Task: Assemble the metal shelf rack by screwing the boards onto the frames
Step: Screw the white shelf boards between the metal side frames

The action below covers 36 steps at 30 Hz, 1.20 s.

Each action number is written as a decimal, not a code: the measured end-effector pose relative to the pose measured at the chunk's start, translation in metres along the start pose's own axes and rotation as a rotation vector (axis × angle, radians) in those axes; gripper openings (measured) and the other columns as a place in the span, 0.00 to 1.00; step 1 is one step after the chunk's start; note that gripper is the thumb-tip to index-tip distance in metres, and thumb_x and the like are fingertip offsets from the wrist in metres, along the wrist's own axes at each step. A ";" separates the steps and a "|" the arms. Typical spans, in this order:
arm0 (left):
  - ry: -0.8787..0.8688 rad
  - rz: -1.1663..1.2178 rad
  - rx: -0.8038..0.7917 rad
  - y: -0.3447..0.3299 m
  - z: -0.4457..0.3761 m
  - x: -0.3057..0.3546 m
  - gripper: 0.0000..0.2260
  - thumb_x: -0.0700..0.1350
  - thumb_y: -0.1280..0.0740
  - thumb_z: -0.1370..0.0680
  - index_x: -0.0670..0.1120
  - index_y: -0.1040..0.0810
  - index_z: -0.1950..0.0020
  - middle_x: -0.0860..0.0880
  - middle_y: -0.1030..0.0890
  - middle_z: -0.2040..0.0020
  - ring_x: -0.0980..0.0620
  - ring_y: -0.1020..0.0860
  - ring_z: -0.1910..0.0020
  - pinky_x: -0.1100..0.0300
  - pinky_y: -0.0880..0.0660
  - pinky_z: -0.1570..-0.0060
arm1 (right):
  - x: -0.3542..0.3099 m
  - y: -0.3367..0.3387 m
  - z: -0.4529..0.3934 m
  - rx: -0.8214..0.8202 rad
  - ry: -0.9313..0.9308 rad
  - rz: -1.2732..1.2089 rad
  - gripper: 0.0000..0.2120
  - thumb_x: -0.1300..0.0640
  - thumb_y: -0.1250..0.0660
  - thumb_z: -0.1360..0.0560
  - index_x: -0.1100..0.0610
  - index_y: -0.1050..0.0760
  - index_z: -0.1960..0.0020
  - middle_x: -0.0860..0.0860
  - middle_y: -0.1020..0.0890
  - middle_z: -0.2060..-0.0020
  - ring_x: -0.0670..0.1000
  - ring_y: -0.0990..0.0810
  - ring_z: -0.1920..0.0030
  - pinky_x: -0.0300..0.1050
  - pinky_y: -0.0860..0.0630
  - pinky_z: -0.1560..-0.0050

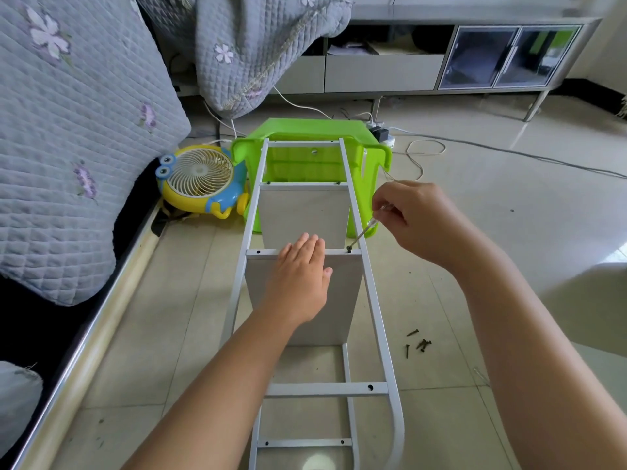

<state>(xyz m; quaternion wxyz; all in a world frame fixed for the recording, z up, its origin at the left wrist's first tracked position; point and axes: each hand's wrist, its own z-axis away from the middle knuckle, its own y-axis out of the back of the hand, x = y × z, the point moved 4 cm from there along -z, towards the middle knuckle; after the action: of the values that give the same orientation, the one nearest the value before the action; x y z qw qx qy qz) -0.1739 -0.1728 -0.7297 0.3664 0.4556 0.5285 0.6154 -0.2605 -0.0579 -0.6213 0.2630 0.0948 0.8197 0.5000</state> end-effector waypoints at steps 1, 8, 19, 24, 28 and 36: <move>0.000 -0.002 0.002 0.000 0.000 0.000 0.24 0.48 0.53 0.17 0.43 0.54 0.23 0.48 0.53 0.23 0.52 0.56 0.24 0.58 0.61 0.28 | 0.000 0.000 0.000 -0.004 -0.002 0.003 0.05 0.68 0.38 0.26 0.66 0.23 0.53 0.54 0.24 0.61 0.51 0.29 0.61 0.39 0.36 0.61; 0.000 0.001 -0.005 -0.001 -0.001 0.000 0.24 0.48 0.53 0.17 0.43 0.55 0.23 0.48 0.54 0.23 0.52 0.57 0.24 0.58 0.61 0.28 | -0.011 0.001 -0.007 -0.050 -0.032 0.043 0.08 0.59 0.37 0.24 0.63 0.24 0.49 0.50 0.27 0.61 0.51 0.30 0.60 0.41 0.36 0.61; -0.037 -0.022 -0.044 0.000 0.000 -0.003 0.24 0.48 0.54 0.17 0.44 0.56 0.23 0.49 0.56 0.23 0.53 0.58 0.24 0.58 0.62 0.28 | -0.018 -0.007 -0.015 -0.086 -0.115 0.068 0.12 0.59 0.48 0.20 0.64 0.32 0.43 0.61 0.23 0.51 0.58 0.28 0.58 0.47 0.33 0.59; -0.067 -0.029 -0.052 0.000 0.001 -0.007 0.24 0.48 0.54 0.17 0.44 0.57 0.23 0.50 0.57 0.23 0.54 0.59 0.24 0.59 0.62 0.28 | -0.018 -0.001 -0.015 -0.072 -0.166 0.126 0.14 0.52 0.41 0.21 0.64 0.26 0.54 0.58 0.25 0.64 0.60 0.26 0.59 0.44 0.33 0.65; -0.069 -0.021 -0.036 0.000 0.000 -0.007 0.24 0.48 0.53 0.17 0.44 0.56 0.23 0.49 0.56 0.23 0.54 0.58 0.24 0.60 0.61 0.29 | -0.013 -0.001 -0.014 -0.159 -0.340 0.277 0.24 0.44 0.48 0.21 0.59 0.38 0.69 0.52 0.35 0.71 0.56 0.32 0.61 0.42 0.43 0.73; -0.081 -0.012 -0.017 0.000 0.001 -0.007 0.24 0.47 0.53 0.17 0.44 0.55 0.23 0.50 0.55 0.23 0.54 0.58 0.24 0.60 0.61 0.29 | -0.014 -0.007 -0.010 -0.162 -0.203 0.044 0.05 0.59 0.48 0.20 0.61 0.40 0.54 0.58 0.30 0.62 0.60 0.30 0.62 0.45 0.37 0.63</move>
<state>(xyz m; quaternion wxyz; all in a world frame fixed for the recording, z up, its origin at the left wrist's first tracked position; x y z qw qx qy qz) -0.1712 -0.1790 -0.7310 0.3948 0.4739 0.5109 0.5988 -0.2531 -0.0747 -0.6190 0.3403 0.1413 0.7434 0.5582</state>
